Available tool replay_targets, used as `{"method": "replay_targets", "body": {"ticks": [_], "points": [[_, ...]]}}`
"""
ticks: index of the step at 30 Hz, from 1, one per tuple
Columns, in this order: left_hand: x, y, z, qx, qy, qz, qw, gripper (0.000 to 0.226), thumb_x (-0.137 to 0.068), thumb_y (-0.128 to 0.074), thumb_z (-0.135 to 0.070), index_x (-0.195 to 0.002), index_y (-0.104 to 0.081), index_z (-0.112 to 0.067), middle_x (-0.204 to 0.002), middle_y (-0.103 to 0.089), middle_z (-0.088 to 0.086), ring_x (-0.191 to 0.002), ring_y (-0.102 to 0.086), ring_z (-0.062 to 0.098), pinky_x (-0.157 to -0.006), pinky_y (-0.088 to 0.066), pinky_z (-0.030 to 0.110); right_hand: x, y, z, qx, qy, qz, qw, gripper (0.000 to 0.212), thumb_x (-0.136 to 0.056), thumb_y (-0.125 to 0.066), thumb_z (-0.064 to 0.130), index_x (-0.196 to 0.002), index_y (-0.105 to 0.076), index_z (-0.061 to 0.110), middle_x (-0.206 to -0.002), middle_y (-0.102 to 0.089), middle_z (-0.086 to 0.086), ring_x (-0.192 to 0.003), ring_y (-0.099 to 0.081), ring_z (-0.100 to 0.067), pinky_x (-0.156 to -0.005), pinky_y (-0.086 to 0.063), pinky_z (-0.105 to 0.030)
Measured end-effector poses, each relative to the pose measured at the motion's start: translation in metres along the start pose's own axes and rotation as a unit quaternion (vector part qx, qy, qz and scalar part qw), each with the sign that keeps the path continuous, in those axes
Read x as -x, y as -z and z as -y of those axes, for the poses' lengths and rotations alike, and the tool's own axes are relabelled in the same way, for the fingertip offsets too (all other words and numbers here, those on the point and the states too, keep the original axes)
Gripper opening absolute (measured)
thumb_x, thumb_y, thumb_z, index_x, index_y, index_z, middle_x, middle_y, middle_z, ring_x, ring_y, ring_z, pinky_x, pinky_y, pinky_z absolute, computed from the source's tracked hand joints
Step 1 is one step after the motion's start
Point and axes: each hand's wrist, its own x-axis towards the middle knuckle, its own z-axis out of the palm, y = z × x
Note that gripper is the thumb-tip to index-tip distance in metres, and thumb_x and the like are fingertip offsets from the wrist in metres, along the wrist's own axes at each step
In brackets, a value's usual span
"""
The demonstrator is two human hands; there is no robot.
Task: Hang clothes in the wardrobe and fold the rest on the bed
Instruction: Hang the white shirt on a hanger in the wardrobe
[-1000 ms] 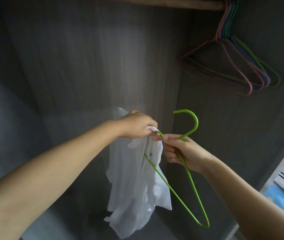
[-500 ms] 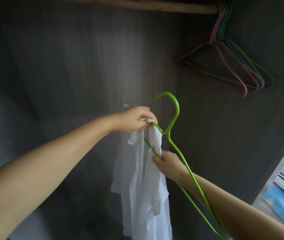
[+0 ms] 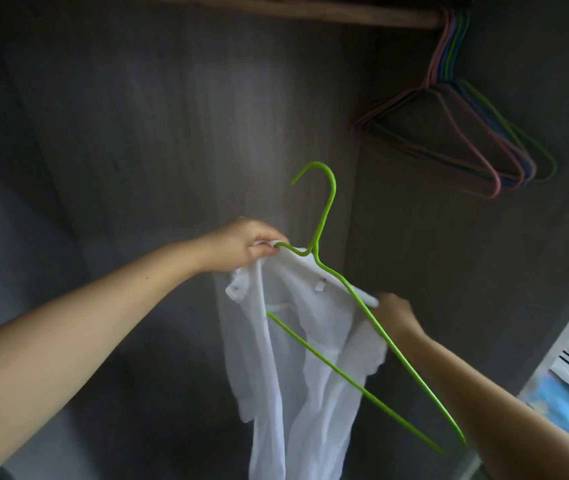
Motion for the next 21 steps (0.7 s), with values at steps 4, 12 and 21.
{"method": "replay_targets", "body": {"ticks": [4, 12, 21], "points": [[0.010, -0.004, 0.037, -0.045, 0.059, 0.003, 0.997, 0.016, -0.096, -0.054, -0.011, -0.101, -0.067, -0.004, -0.098, -0.069, 0.012, -0.092, -0.062, 0.024, -0.081, -0.043, 0.032, -0.013, 0.032, -0.036, -0.003, -0.001, -0.015, 1.000, 0.017, -0.093, -0.056, 0.017, -0.095, -0.072, 0.016, -0.099, -0.071, -0.012, -0.099, -0.065, -0.024, -0.070, -0.040, -0.028], [0.008, -0.016, 0.053, 0.001, 0.103, -0.050, 0.993, 0.041, -0.087, -0.044, -0.032, -0.108, -0.067, -0.004, -0.100, -0.069, 0.015, -0.094, -0.063, 0.025, -0.080, -0.044, 0.032, -0.017, 0.050, -0.038, 0.045, 0.042, 0.016, 0.998, 0.015, -0.091, -0.060, 0.024, -0.084, -0.070, 0.015, -0.081, -0.067, -0.005, -0.084, -0.060, -0.012, -0.063, -0.036, -0.027], [0.009, -0.023, 0.050, -0.148, 0.095, -0.071, 0.982, 0.023, -0.099, -0.044, -0.028, -0.112, -0.061, -0.019, -0.111, -0.067, 0.004, -0.103, -0.061, 0.028, -0.085, -0.047, 0.040, -0.019, 0.055, -0.021, 0.095, 0.048, 0.051, 0.993, 0.044, -0.085, -0.063, 0.054, -0.120, -0.063, 0.027, -0.114, -0.067, 0.001, -0.108, -0.062, -0.022, -0.077, -0.043, -0.026]]}}
